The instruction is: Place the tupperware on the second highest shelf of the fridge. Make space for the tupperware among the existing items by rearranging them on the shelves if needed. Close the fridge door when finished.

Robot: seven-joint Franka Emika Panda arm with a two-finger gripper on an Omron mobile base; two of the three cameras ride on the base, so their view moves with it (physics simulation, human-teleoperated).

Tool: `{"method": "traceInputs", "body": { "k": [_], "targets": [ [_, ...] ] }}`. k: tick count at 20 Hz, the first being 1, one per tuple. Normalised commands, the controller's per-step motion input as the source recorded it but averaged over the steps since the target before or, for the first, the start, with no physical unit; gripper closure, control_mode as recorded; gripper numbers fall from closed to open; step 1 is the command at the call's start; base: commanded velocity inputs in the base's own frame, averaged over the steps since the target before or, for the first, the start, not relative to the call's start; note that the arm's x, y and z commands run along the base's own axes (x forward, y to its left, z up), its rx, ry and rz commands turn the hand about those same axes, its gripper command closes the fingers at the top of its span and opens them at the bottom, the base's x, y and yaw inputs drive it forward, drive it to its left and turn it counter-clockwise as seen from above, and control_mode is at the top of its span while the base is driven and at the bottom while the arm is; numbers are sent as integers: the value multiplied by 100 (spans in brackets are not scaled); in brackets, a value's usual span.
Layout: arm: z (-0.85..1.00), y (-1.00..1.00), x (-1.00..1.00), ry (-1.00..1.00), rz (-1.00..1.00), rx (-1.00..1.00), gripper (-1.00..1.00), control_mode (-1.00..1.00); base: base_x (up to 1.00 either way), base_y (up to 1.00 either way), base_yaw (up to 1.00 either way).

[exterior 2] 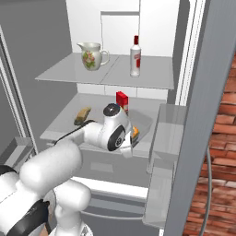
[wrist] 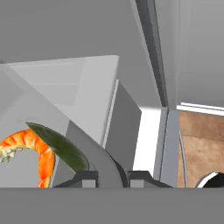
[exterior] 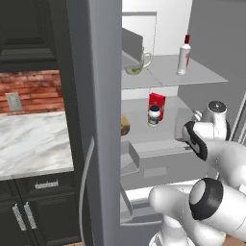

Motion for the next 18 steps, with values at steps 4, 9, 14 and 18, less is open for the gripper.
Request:
{"method": "traceInputs", "body": {
  "k": [4,9,14,18],
  "targets": [
    [-6,-35,60,0,-1,5,100,-100,0,0,0],
    [-3,-27,63,0,-1,4,100,-100,0,0,0],
    [-3,-22,54,-2,-1,2,100,-100,0,0,0],
    [-7,-10,51,-3,0,0,-100,-100,0,0,0]
  ]
}}
